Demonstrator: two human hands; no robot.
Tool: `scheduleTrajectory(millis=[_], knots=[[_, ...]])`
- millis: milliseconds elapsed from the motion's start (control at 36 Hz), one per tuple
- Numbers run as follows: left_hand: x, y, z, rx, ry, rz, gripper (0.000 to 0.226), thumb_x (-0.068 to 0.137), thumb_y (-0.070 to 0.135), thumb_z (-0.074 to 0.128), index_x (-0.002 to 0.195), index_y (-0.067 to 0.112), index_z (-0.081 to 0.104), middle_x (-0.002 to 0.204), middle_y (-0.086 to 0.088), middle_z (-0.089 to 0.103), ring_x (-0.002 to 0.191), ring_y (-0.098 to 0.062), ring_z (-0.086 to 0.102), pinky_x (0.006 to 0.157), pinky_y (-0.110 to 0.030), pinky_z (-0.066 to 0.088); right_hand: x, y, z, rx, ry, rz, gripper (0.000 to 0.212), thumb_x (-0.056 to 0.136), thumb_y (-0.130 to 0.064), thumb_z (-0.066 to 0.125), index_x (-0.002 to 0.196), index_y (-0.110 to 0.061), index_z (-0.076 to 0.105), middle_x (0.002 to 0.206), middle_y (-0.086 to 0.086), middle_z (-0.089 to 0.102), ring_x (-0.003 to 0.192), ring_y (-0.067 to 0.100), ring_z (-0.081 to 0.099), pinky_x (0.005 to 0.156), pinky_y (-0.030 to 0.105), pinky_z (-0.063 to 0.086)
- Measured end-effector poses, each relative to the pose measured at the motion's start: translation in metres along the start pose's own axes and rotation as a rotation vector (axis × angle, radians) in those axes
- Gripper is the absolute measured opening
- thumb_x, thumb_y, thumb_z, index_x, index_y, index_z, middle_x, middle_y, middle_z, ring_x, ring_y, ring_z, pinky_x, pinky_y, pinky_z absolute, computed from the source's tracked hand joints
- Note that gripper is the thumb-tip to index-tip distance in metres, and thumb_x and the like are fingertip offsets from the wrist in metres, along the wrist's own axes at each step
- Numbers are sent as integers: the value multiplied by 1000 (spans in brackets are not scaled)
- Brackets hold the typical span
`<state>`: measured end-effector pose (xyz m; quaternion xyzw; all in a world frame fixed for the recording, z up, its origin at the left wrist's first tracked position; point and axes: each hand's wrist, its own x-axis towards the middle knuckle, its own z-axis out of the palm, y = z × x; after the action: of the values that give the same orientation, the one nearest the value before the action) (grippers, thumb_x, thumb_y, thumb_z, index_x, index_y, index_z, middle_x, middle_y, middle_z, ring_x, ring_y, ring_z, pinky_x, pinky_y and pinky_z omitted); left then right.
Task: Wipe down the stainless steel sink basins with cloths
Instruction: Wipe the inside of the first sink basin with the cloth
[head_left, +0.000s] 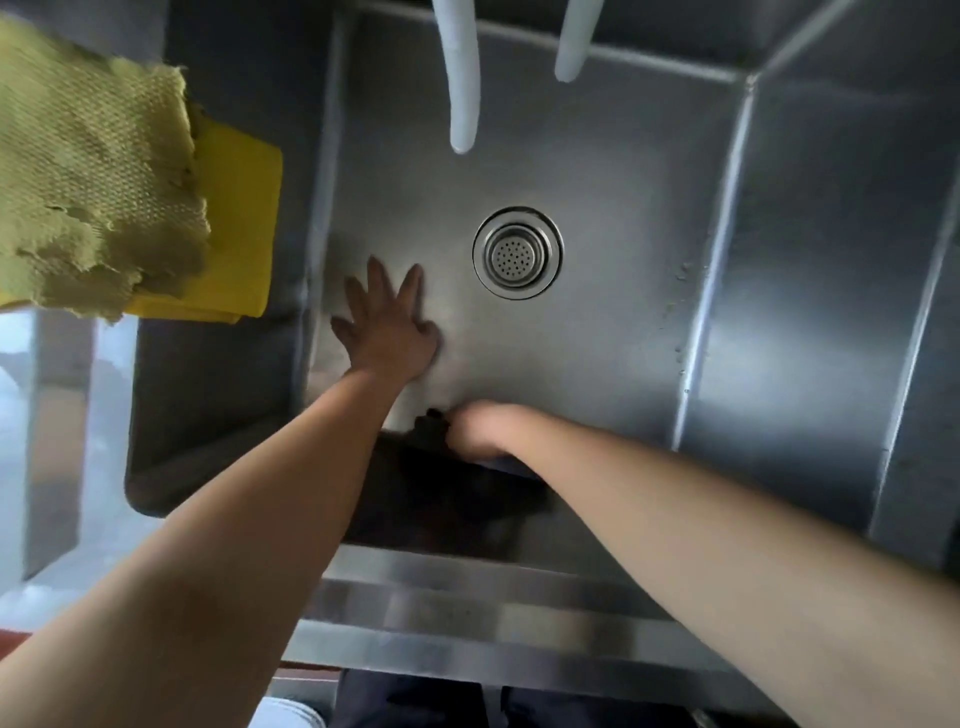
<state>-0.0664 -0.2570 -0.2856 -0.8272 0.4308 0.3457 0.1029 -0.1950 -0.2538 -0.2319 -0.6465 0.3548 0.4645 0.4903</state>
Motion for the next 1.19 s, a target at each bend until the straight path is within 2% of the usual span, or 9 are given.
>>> scheduleTrajectory(millis=[139,278,389,444,556,639,778,1000,1194], knots=[[-5,7,16,-87,-116,-101,89,87,70,48,152,52,-11,161,4,-32,149,-33,-28,110,-75,3,-34,80,-6,163,-73,144,36,93,-11,48,126,-4,62,131,16,60,120,31,58,98,39,49],[6,8,36,-146,-37,-73,102,78,85,45,152,48,-15,162,0,-31,148,-35,-28,107,-79,-9,-76,142,-66,705,103,225,38,94,-8,53,131,-12,55,121,8,60,107,27,62,68,29,51],[9,13,51,-124,29,-81,114,66,93,45,144,55,-28,158,3,-38,147,-36,-31,105,-80,-8,-84,168,-142,857,623,54,21,89,-2,54,98,-15,67,91,8,66,86,22,62,69,27,45],[11,20,51,-134,-3,-87,111,67,93,43,139,58,-34,157,3,-40,146,-34,-33,106,-79,-8,-74,179,-177,794,956,-51,25,85,-8,56,102,-21,69,90,3,65,85,18,59,74,32,45],[10,22,48,-147,-17,-102,108,66,95,38,136,60,-36,157,3,-41,145,-33,-36,107,-78,-9,-47,192,-219,254,1361,-158,56,83,-13,43,135,-29,58,142,2,56,130,26,51,109,41,37],[9,20,48,-159,-13,-101,108,65,95,39,136,60,-36,157,3,-40,145,-33,-35,107,-78,-10,-28,197,-232,-114,1205,13,63,90,-14,46,149,-34,39,163,-4,25,151,25,18,118,54,19],[9,20,50,-166,-7,-114,107,65,96,34,138,59,-33,157,4,-41,145,-31,-36,108,-76,-12,16,211,-234,-229,876,134,69,92,-70,33,150,-55,-1,165,-9,-17,152,28,-15,119,60,-1],[18,20,54,-165,31,-96,112,59,99,28,149,53,-20,160,2,-36,147,-33,-30,108,-76,-11,23,219,-256,-157,954,233,71,80,-87,17,144,-64,-7,163,-17,-18,151,18,-20,116,63,-8],[16,23,49,-164,-23,-115,108,63,97,33,140,58,-32,154,6,-44,143,-30,-40,108,-75,-13,4,258,-247,-181,946,287,74,81,-86,22,146,-62,-3,166,-12,-13,153,19,-12,121,52,2]])
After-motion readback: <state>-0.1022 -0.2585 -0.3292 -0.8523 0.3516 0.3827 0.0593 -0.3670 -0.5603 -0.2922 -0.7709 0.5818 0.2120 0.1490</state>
